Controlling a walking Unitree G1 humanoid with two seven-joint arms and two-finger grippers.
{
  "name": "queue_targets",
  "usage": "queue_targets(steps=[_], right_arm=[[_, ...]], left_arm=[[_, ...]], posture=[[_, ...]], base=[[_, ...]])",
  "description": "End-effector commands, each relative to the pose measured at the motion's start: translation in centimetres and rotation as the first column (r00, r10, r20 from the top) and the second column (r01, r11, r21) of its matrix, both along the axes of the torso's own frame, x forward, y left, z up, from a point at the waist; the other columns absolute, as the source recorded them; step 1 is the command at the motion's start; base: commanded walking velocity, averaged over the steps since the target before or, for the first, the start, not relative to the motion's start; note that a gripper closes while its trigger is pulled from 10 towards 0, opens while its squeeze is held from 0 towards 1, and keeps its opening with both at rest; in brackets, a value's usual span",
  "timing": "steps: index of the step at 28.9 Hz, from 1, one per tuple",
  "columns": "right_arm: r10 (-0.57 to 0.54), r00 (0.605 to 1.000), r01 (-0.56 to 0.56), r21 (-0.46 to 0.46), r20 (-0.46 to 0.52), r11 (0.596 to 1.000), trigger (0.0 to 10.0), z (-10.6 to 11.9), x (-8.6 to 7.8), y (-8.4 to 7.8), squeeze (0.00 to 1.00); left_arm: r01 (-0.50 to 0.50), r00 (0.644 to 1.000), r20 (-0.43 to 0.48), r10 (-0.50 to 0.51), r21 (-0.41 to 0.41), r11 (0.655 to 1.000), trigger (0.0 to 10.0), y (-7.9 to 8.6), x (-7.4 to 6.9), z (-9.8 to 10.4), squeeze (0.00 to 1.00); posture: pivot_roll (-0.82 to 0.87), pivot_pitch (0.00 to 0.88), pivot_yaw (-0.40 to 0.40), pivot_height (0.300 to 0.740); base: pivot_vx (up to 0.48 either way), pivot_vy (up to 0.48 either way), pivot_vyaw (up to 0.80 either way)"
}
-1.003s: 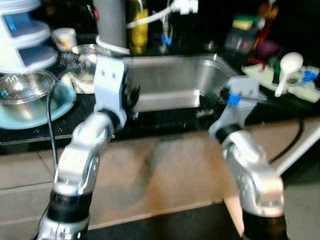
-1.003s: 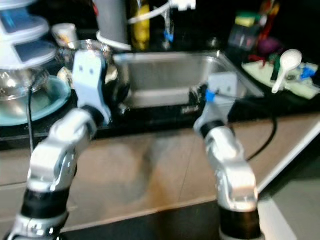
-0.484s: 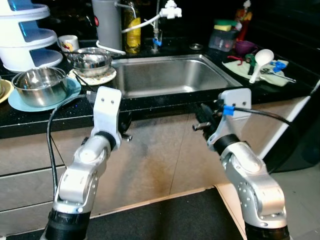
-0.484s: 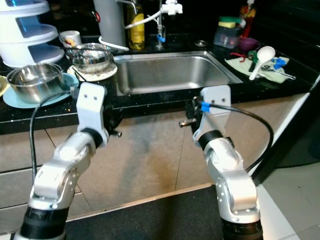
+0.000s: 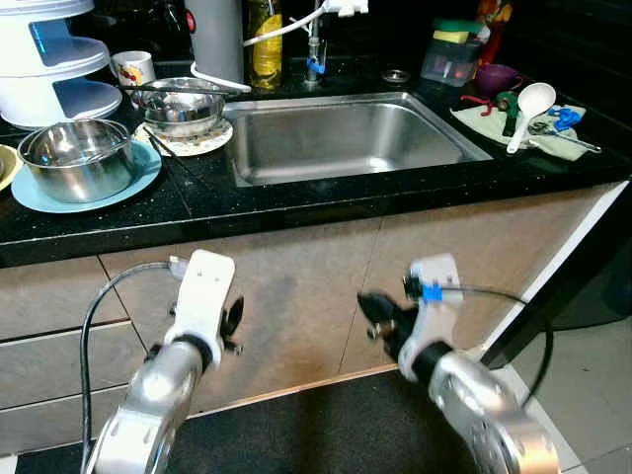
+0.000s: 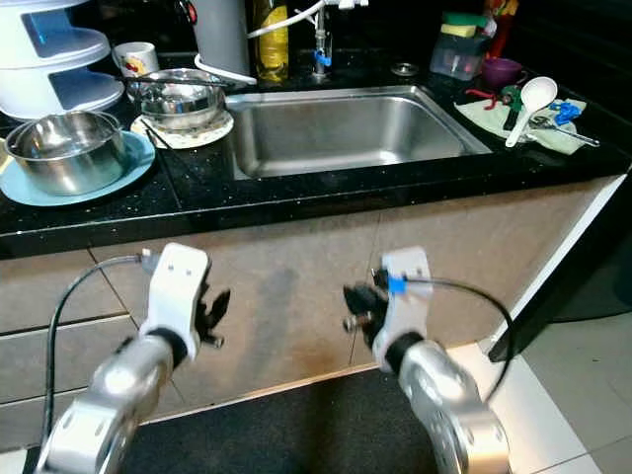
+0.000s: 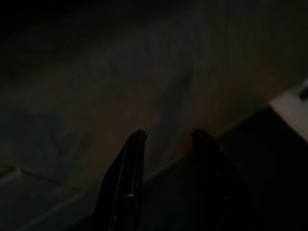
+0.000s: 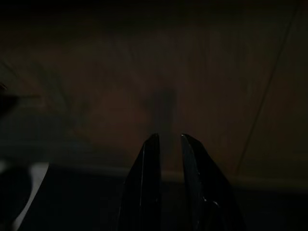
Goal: Kitchen organization
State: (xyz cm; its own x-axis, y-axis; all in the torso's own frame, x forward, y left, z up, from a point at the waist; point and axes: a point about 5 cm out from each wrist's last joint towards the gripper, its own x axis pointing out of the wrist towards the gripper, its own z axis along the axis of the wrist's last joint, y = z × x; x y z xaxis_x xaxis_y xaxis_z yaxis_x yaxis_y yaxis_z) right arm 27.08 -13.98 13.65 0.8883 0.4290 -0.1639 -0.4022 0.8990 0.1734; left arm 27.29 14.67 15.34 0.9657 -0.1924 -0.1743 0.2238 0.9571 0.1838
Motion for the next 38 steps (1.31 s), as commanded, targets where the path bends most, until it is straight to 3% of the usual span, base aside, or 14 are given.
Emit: queue_targets(steps=[1, 3, 4, 5, 6, 7, 8, 9, 12, 21, 38], right_arm=[[-0.011, 0.998, 0.008, -0.038, -0.066, 0.999, 10.0, -2.4, -0.2, -0.4, 0.00], [-0.112, 0.968, 0.072, -0.178, -0.225, 0.981, 10.0, -8.2, -1.1, -1.8, 0.00], [-0.140, 0.955, 0.082, -0.222, -0.262, 0.972, 10.0, -9.7, -1.5, -2.2, 0.00], [-0.140, 0.955, 0.082, -0.222, -0.262, 0.972, 10.0, -9.7, -1.5, -2.2, 0.00], [-0.219, 0.926, 0.140, -0.257, -0.308, 0.956, 10.0, -11.8, -2.0, -2.9, 0.00], [-0.219, 0.926, 0.140, -0.257, -0.308, 0.956, 10.0, -11.8, -2.0, -2.9, 0.00], [-0.328, 0.868, 0.211, -0.322, -0.373, 0.923, 10.0, -15.0, -3.2, -3.9, 0.00], [-0.328, 0.868, 0.211, -0.322, -0.373, 0.923, 10.0, -15.0, -3.2, -3.9, 0.00], [-0.389, 0.817, 0.247, -0.350, -0.427, 0.904, 10.0, -16.9, -4.5, -4.1, 0.00], [-0.350, 0.802, 0.193, -0.345, -0.484, 0.919, 10.0, -18.9, -6.0, -2.7, 0.00], [-0.337, 0.821, 0.185, -0.343, -0.461, 0.921, 10.0, -19.7, -5.7, -1.9, 0.00]], left_arm=[[0.036, 0.997, -0.077, -0.031, 0.061, 0.997, 10.0, -0.3, -0.4, -2.1, 0.00], [0.057, 0.977, -0.212, -0.021, 0.164, 0.985, 10.0, -0.1, -1.3, -6.9, 0.00], [0.064, 0.971, -0.240, -0.018, 0.187, 0.980, 10.0, -0.1, -1.6, -8.1, 0.00], [0.064, 0.971, -0.240, -0.018, 0.187, 0.980, 10.0, -0.1, -1.6, -8.1, 0.00], [0.018, 0.960, -0.278, 0.037, 0.193, 0.981, 10.0, 0.3, -1.7, -10.0, 0.00], [0.018, 0.960, -0.278, 0.037, 0.193, 0.981, 10.0, 0.3, -1.7, -10.0, 0.00], [-0.081, 0.927, -0.346, 0.146, 0.197, 0.977, 10.0, 1.3, -2.1, -13.2, 0.00], [-0.081, 0.927, -0.346, 0.146, 0.197, 0.977, 10.0, 1.3, -2.1, -13.2, 0.00], [-0.114, 0.901, -0.382, 0.204, 0.245, 0.963, 10.0, 2.5, -2.8, -15.4, 0.00], [-0.119, 0.881, -0.424, 0.210, 0.231, 0.966, 10.0, 2.8, -3.3, -16.5, 0.00], [-0.139, 0.896, -0.391, 0.209, 0.200, 0.970, 10.0, 2.6, -2.6, -17.2, 0.00]], posture=[[-0.05, 0.162, -0.044, 0.740], [-0.05, 0.159, -0.039, 0.740], [-0.05, 0.156, -0.039, 0.740], [-0.05, 0.156, -0.039, 0.740], [-0.04, 0.149, -0.037, 0.740], [-0.04, 0.149, -0.037, 0.740], [-0.04, 0.146, -0.034, 0.740], [-0.04, 0.146, -0.034, 0.740], [-0.04, 0.144, -0.026, 0.740], [-0.03, 0.140, -0.021, 0.740], [-0.02, 0.138, -0.025, 0.740]], base=[[0.000, 0.000, 0.00], [0.000, 0.000, 0.00], [0.000, 0.000, 0.00], [0.000, 0.000, 0.00], [0.000, 0.000, 0.00], [0.000, 0.000, 0.00], [0.000, 0.000, 0.00], [0.000, 0.000, 0.00], [0.000, 0.000, 0.00], [0.000, 0.000, 0.00], [0.000, 0.278, 0.00]])
